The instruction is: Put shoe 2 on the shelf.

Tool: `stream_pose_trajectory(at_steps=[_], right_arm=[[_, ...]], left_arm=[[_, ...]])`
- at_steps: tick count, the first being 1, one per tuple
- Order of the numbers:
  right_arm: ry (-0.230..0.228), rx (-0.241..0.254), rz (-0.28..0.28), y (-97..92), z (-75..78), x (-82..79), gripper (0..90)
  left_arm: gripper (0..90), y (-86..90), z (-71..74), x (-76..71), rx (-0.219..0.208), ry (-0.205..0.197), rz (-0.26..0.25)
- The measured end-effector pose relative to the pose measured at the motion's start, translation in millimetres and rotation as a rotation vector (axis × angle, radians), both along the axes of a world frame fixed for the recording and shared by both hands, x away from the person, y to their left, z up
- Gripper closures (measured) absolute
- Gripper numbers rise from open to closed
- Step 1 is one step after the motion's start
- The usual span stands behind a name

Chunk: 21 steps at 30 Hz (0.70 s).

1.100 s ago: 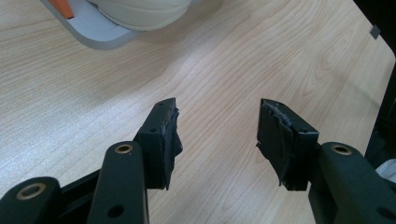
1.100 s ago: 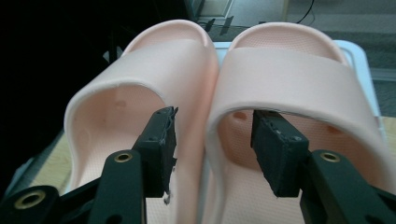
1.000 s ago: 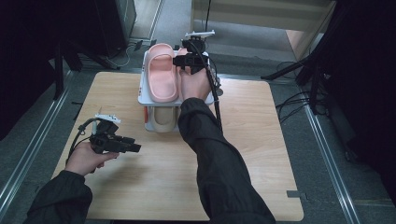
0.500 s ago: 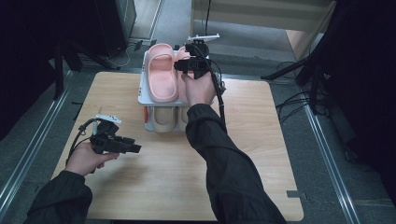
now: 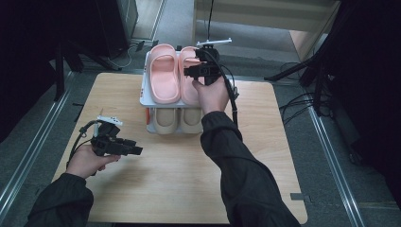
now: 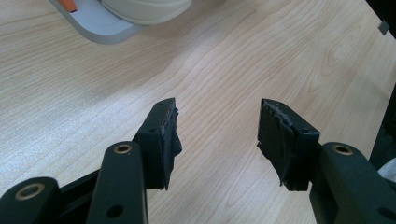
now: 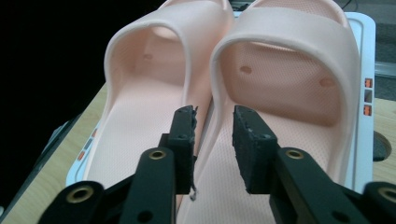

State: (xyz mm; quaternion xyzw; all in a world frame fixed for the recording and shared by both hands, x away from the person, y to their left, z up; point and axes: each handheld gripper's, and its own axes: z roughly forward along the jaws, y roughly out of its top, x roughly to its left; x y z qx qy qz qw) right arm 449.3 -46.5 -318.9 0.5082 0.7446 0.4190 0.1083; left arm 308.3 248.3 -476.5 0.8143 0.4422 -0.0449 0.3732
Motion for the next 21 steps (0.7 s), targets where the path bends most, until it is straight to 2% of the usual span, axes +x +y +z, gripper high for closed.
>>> stream_pose_trajectory(at_steps=[7, 11, 12, 17, 21], right_arm=[[-0.005, 0.004, 0.063, -9.5, 0.8, -15.5, 70.5], [-0.008, 0.018, 0.079, -11.9, 0.2, -23.8, 70.4], [-0.015, 0.012, 0.101, -13.0, 0.5, -31.8, 70.5], [-0.017, 0.008, 0.13, -15.9, 1.1, -42.2, 70.5], [-0.023, 0.005, 0.164, -24.8, -0.1, -57.0, 69.4]], left_arm=[[47.0, -0.3, -0.1, -0.4, 0.007, -0.002, 0.003], [46.9, -0.7, -0.7, -0.3, 0.013, -0.001, 0.002], [46.8, -1.4, -1.5, -0.8, 0.013, -0.003, 0.003], [46.2, -4.4, -2.4, -2.3, 0.025, 0.0, -0.012], [45.4, -5.9, -1.7, -3.7, 0.023, -0.01, -0.015]])
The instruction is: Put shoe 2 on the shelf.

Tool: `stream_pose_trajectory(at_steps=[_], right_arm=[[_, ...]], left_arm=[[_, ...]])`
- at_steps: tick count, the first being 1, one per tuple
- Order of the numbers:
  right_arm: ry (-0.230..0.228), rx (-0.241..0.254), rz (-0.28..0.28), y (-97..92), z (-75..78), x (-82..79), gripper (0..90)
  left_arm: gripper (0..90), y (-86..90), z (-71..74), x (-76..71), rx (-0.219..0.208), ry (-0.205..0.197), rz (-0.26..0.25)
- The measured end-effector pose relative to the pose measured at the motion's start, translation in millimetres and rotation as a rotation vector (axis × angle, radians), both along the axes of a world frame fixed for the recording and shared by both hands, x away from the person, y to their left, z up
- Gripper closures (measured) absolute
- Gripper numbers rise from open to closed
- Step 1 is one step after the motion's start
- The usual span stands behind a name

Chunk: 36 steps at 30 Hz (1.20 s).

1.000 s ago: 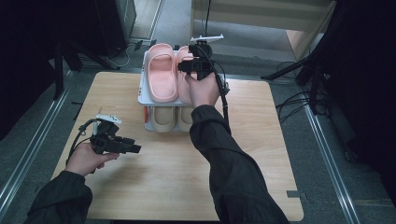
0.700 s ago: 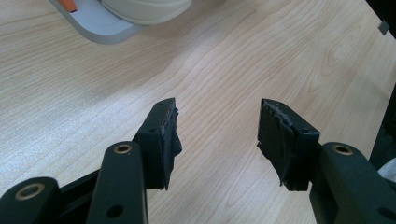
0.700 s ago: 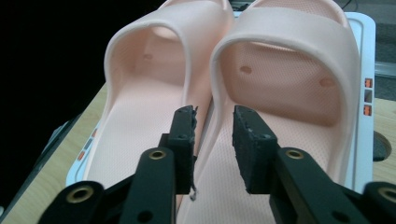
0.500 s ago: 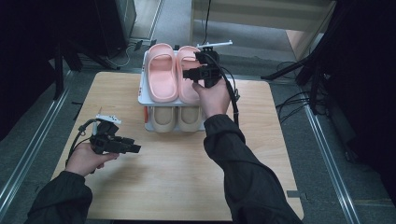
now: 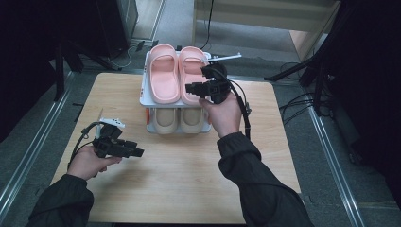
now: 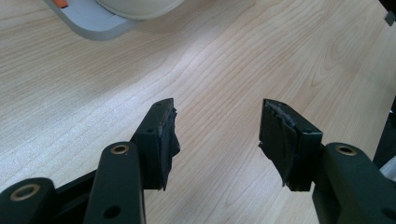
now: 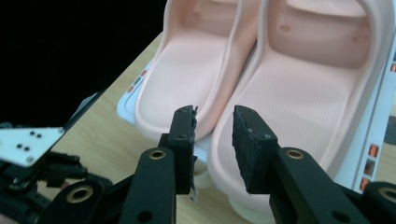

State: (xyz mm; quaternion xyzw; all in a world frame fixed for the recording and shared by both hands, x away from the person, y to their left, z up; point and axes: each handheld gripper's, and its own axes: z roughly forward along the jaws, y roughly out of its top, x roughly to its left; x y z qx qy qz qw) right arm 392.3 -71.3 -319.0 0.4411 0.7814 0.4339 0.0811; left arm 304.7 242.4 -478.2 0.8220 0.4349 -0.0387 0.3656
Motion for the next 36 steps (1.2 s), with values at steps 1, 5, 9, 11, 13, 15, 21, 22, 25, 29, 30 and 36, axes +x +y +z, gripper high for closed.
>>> stream_pose_trajectory(at_steps=[1, 5, 9, 11, 13, 15, 21, 22, 25, 29, 30, 36], right_arm=[[0.002, 0.005, 0.007, -2.3, -1.2, -2.8, 68.6], [0.013, 0.022, 0.022, -8.2, -5.8, -11.0, 67.8], [-0.002, 0.012, 0.063, -16.6, -15.4, -26.8, 67.8], [-0.006, 0.007, 0.079, -19.1, -19.1, -31.3, 67.4], [-0.022, 0.0, 0.101, -22.4, -23.0, -37.2, 66.8], [-0.027, 0.0, 0.117, -25.8, -26.8, -42.2, 66.0], [-0.025, -0.001, 0.166, -36.4, -42.5, -54.2, 64.5], [-0.031, -0.001, 0.176, -38.3, -45.4, -56.2, 64.4], [-0.034, 0.016, 0.195, -43.7, -53.0, -59.5, 64.5], [-0.037, 0.035, 0.215, -51.0, -64.2, -62.2, 64.0], [-0.035, 0.037, 0.221, -52.1, -67.2, -62.6, 63.7], [-0.061, 0.025, 0.259, -58.2, -83.6, -66.7, 62.0]], left_arm=[[45.4, 0.0, -0.2, 0.0, 0.0, 0.003, 0.001], [45.2, 0.2, -0.6, 0.1, 0.001, 0.004, 0.002], [44.9, 0.4, -0.5, -0.4, -0.002, 0.002, 0.004], [44.8, 1.1, -0.3, -0.7, -0.001, -0.001, 0.006], [44.7, 1.5, -0.4, -0.8, -0.002, -0.002, 0.006], [44.5, 1.4, -0.9, -1.4, -0.002, 0.0, 0.007], [44.2, 2.3, -1.2, -4.1, 0.0, 0.0, 0.013], [44.1, 2.3, -1.2, -4.1, 0.0, 0.0, 0.013], [44.1, 3.0, -1.4, -6.4, 0.003, -0.001, 0.016], [43.9, 4.1, -1.6, -10.0, 0.0, -0.003, 0.03], [43.9, 4.7, -1.5, -10.4, 0.003, -0.005, 0.029], [43.7, 6.5, -1.6, -16.8, 0.0, -0.006, 0.044]])
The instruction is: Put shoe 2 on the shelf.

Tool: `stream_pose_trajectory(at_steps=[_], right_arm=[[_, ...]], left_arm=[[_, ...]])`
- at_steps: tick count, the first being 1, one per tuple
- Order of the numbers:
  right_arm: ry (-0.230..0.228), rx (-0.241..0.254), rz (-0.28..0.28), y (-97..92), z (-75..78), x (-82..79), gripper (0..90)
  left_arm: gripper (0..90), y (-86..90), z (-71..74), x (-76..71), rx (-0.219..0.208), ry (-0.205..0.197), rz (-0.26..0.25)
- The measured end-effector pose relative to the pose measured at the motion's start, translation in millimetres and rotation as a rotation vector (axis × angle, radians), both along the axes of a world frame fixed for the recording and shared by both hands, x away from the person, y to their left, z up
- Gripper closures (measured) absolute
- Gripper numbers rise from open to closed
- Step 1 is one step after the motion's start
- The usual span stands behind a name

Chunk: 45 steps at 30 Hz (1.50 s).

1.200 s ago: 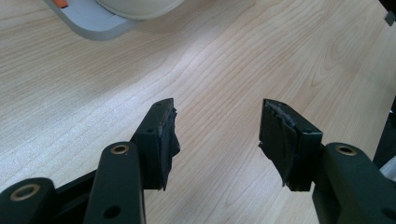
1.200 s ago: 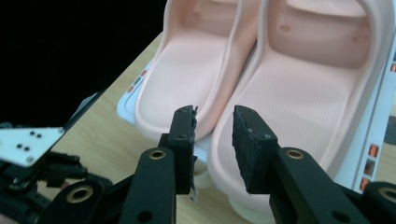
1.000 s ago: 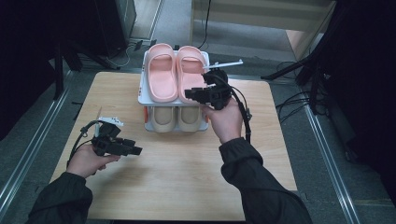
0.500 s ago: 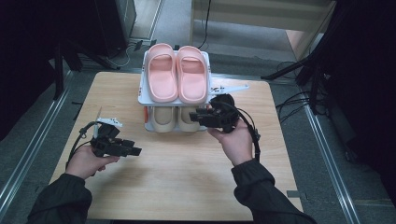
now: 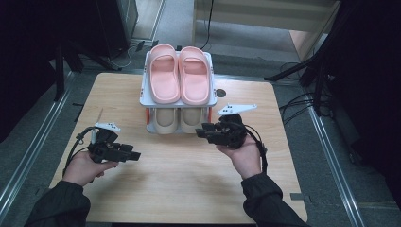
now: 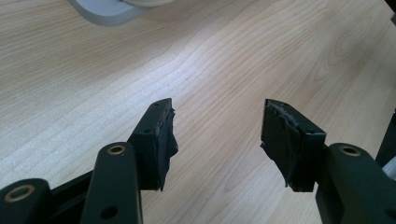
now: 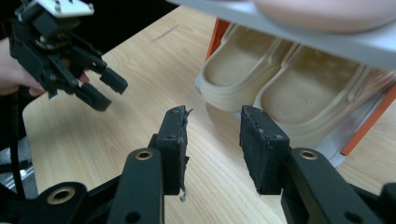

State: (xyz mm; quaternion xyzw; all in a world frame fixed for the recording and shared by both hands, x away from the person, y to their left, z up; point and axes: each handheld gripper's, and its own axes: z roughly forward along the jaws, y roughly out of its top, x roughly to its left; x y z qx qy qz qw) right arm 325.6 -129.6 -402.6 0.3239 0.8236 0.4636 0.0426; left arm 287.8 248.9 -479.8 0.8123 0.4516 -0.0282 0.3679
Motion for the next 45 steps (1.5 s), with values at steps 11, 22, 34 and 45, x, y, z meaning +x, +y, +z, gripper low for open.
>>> stream_pose_trajectory(at_steps=[11, 22, 34, 45], right_arm=[[0.008, 0.021, 0.042, -6.5, -26.7, -1.0, 59.2], [-0.005, 0.0, 0.06, -19.4, -47.7, 0.4, 56.8], [0.021, 0.009, 0.031, -32.3, -65.2, 1.5, 51.9], [0.032, -0.036, 0.045, -27.9, -73.6, 1.5, 45.0]], left_arm=[[43.4, 6.8, -0.7, -10.9, 0.004, -0.001, 0.026], [43.1, 7.2, -0.4, -14.5, 0.012, -0.005, 0.024], [39.8, 3.4, 1.5, -14.8, 0.017, -0.021, 0.001], [34.4, 0.6, 0.0, -11.5, 0.024, -0.025, -0.001]])
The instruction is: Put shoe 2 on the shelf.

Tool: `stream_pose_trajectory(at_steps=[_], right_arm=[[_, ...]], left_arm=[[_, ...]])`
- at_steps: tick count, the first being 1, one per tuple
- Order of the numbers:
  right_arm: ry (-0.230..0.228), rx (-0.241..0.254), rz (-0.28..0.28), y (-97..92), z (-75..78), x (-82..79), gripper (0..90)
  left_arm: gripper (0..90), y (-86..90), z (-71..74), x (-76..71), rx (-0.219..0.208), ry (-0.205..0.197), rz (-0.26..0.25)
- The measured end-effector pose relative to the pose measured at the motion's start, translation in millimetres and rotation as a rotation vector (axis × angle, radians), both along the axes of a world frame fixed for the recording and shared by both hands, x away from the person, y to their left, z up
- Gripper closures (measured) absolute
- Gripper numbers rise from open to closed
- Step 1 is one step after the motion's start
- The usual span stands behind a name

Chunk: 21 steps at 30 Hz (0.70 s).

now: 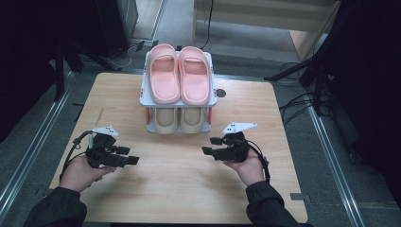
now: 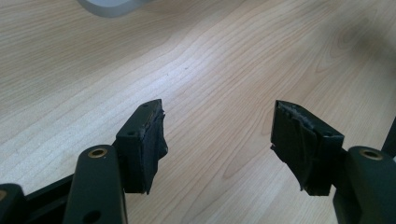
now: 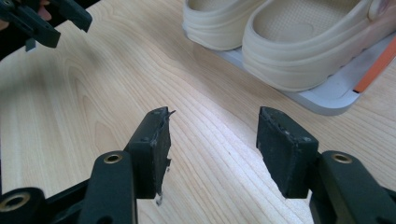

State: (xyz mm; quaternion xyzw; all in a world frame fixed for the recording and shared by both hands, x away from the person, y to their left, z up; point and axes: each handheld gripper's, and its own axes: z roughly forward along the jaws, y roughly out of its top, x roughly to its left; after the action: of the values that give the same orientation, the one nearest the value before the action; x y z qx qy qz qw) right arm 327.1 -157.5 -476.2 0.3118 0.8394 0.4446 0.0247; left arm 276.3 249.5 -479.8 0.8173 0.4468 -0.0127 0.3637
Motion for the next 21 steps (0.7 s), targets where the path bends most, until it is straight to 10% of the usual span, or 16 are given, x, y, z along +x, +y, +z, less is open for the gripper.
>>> stream_pose_trajectory(at_steps=[21], right_arm=[[0.027, 0.0, -0.013, -1.7, -5.1, 2.6, 45.1]], left_arm=[[34.3, -1.8, -3.6, 3.9, 0.011, 0.016, -0.006]])
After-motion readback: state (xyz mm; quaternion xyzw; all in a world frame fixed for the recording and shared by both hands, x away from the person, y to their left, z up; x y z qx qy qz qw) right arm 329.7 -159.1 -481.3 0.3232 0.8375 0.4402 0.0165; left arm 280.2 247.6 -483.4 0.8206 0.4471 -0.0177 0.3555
